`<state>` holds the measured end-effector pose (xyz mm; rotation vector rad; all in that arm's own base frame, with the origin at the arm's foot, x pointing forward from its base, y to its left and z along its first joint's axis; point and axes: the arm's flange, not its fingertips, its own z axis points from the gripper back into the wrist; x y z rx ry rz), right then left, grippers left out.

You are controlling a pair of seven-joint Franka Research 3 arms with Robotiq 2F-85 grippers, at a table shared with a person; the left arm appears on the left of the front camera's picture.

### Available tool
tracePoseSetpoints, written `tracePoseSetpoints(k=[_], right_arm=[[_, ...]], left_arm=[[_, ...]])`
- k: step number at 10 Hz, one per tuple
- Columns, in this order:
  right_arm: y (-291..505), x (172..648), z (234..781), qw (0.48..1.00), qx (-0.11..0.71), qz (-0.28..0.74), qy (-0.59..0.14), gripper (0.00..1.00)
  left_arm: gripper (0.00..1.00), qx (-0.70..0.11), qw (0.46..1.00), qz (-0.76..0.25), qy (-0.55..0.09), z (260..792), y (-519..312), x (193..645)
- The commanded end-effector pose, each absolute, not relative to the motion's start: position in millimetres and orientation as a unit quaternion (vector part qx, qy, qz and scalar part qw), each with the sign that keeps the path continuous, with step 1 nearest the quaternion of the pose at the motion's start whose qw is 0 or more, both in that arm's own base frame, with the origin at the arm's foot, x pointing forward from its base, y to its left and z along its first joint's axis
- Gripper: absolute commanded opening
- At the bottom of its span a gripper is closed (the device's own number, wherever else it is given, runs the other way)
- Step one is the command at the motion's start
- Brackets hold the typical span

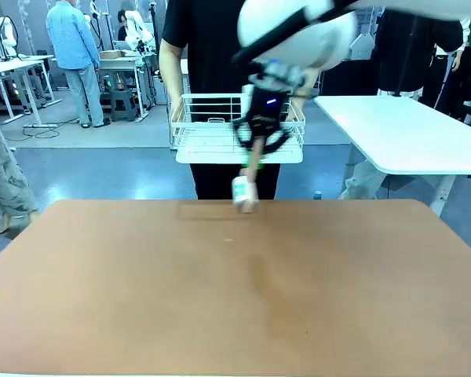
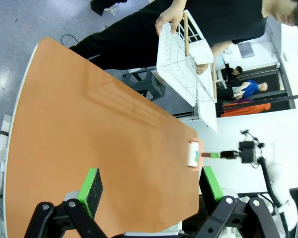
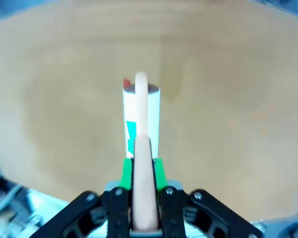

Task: Clean the table.
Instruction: Clean the table with the Lint Roller when the human lifts the Dish drying rack.

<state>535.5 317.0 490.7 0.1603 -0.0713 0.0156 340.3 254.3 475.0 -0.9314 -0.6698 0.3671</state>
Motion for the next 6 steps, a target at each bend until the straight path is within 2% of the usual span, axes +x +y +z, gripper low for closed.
tracePoseSetpoints(k=[1, 4, 6], right_arm=[[222, 462, 527, 0.998, 0.001, -0.044, -0.047, 0.21], [119, 396, 517, 0.996, 0.026, -0.062, -0.052, 0.21], [77, 375, 500, 0.995, 0.039, -0.05, -0.079, 0.21]], left_arm=[[1.0, -0.45, 0.815, 0.17, -0.322, 477, 256, 340], [1.0, -0.45, 0.815, 0.17, -0.322, 477, 256, 340], [1.0, -0.45, 0.815, 0.17, -0.322, 477, 256, 340]])
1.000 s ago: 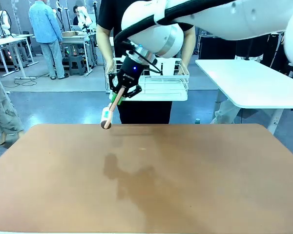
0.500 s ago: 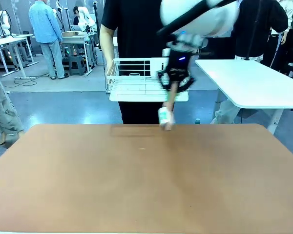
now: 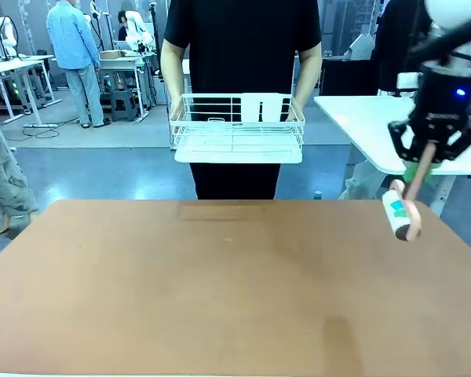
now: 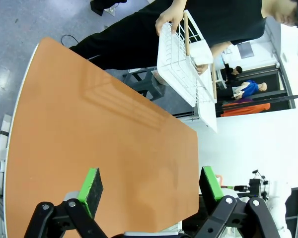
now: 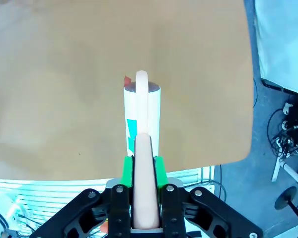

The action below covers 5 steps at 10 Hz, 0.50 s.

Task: Clean the table.
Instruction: Clean the table with the Lint Roller when the human lifts the Dish drying rack.

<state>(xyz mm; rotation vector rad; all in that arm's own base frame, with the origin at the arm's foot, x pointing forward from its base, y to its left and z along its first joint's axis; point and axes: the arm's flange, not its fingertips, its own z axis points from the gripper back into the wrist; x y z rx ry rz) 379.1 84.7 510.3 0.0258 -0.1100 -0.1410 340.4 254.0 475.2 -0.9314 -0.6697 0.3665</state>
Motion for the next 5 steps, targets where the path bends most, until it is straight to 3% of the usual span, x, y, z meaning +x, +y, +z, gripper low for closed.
tracePoseSetpoints(k=[1, 5], right_arm=[[58, 372, 488, 0.995, 0.046, -0.044, -0.081, 0.21], [69, 372, 499, 0.996, 0.022, -0.063, -0.065, 0.21]], left_arm=[[1.0, -0.45, 0.815, 0.17, -0.322, 477, 256, 340], [1.0, -0.45, 0.815, 0.17, -0.322, 477, 256, 340]])
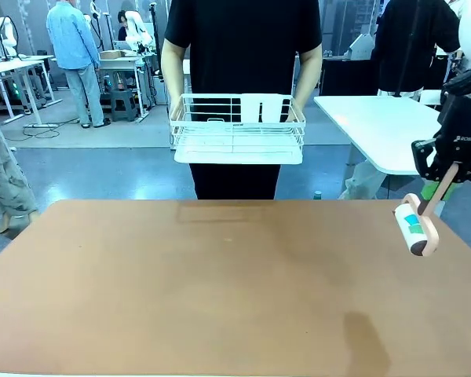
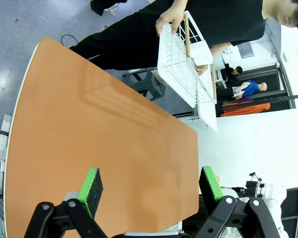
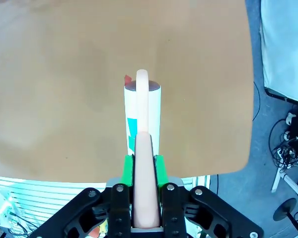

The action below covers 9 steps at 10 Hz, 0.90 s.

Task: Clean the table.
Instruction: Clean the table with the Lint Roller when the human lifts the Dish drying rack, then place the Lint Roller down when the Dish drying rack is positioned in the middle of the table.

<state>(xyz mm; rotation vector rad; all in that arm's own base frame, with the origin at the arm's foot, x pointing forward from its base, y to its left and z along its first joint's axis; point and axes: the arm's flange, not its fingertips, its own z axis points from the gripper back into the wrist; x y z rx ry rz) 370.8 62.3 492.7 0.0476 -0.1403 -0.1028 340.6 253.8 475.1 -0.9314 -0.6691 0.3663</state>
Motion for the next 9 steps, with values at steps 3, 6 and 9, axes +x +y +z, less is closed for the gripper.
tracePoseSetpoints(k=[3, 6, 9], right_arm=[[68.8, 371.7, 499.4, 0.996, 0.022, -0.063, -0.065, 0.21], [68.8, 371.7, 499.4, 0.996, 0.022, -0.063, -0.065, 0.21], [68.8, 371.7, 499.4, 0.996, 0.022, -0.063, -0.065, 0.21]], left_arm=[[1.0, -0.45, 0.815, 0.17, -0.322, 476.8, 255.7, 339.6], [1.0, -0.45, 0.815, 0.17, -0.322, 476.8, 255.7, 339.6], [1.0, -0.45, 0.815, 0.17, -0.322, 476.8, 255.7, 339.6]])
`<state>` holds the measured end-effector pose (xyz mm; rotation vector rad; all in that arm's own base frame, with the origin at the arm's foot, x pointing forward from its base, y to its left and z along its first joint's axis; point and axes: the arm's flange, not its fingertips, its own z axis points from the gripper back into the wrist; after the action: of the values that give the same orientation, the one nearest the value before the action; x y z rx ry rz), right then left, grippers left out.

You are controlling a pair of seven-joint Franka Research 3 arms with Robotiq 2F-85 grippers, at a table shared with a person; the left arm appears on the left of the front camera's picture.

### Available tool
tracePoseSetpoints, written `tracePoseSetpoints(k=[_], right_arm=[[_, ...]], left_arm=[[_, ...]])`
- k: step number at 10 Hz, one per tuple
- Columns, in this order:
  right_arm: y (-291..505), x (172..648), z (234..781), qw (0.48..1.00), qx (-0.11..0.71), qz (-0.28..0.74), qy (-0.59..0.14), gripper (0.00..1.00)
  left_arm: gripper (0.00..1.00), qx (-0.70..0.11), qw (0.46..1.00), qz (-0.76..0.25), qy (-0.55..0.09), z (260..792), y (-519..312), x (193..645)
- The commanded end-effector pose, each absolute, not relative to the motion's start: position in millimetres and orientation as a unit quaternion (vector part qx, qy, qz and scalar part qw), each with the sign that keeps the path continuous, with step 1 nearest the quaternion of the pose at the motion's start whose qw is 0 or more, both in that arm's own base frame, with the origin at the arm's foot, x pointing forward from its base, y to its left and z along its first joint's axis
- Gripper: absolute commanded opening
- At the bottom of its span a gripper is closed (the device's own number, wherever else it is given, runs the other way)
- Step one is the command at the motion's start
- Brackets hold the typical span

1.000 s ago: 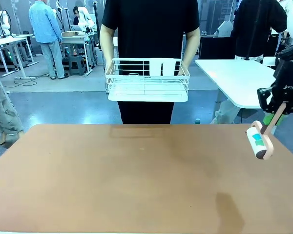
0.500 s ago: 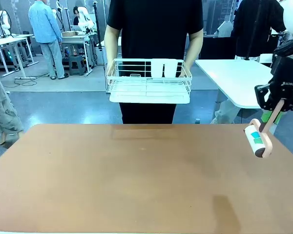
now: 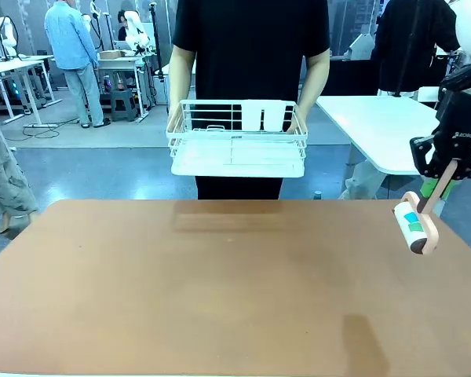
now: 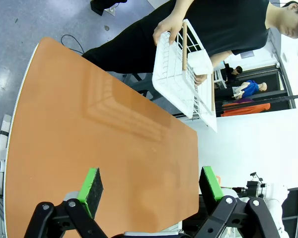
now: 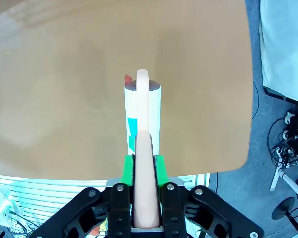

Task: Clean the table.
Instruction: Place the Lint Roller down when the Dish drying rack is positioned in the middle of the table.

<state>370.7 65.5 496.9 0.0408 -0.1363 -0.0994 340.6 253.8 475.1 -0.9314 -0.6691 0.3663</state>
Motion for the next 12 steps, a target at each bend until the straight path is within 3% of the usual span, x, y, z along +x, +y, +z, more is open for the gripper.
tracePoseSetpoints(k=[1, 12], right_arm=[[68.8, 371.7, 499.4, 0.996, 0.022, -0.063, -0.065, 0.21], [68.8, 371.7, 499.4, 0.996, 0.022, -0.063, -0.065, 0.21]], left_arm=[[1.0, -0.45, 0.815, 0.17, -0.322, 476.8, 255.7, 339.6], [1.0, -0.45, 0.815, 0.17, -0.322, 476.8, 255.7, 339.6]])
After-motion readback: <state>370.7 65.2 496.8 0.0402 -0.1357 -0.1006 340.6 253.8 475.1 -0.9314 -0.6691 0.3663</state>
